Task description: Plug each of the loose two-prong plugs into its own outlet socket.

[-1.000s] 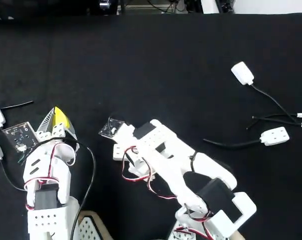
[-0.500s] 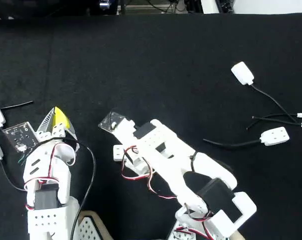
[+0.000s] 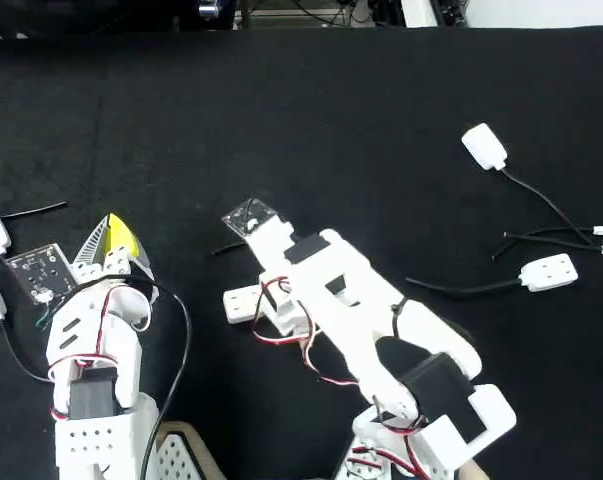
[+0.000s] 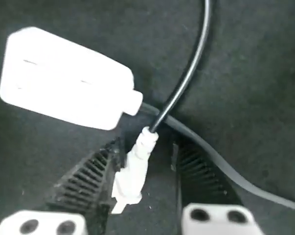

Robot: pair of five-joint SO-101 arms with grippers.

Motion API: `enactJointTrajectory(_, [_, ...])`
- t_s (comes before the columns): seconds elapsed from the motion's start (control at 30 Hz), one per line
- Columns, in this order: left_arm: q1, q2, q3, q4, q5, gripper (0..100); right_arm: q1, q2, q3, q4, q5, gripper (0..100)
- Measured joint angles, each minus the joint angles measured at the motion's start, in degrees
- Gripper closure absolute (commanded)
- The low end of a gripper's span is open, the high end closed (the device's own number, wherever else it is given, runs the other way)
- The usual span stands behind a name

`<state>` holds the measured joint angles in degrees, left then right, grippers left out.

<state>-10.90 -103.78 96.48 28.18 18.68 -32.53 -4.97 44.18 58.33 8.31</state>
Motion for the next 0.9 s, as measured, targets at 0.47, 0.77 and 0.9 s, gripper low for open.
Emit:
enactJointTrajectory(0.47, [0.0,0.0,0.0,0.0,0.0,97,0.09,0.0,0.0,4.75,0.0,86.8])
enactJointTrajectory(0.77, [0.0,0.0,0.0,0.0,0.0,97,-2.9,0.0,0.0,5.1,-0.09,97.9])
enactJointTrajectory(0.9, [0.0,0.0,0.0,0.0,0.0,97,-3.6,0.0,0.0,5.1,-0.09,98.6])
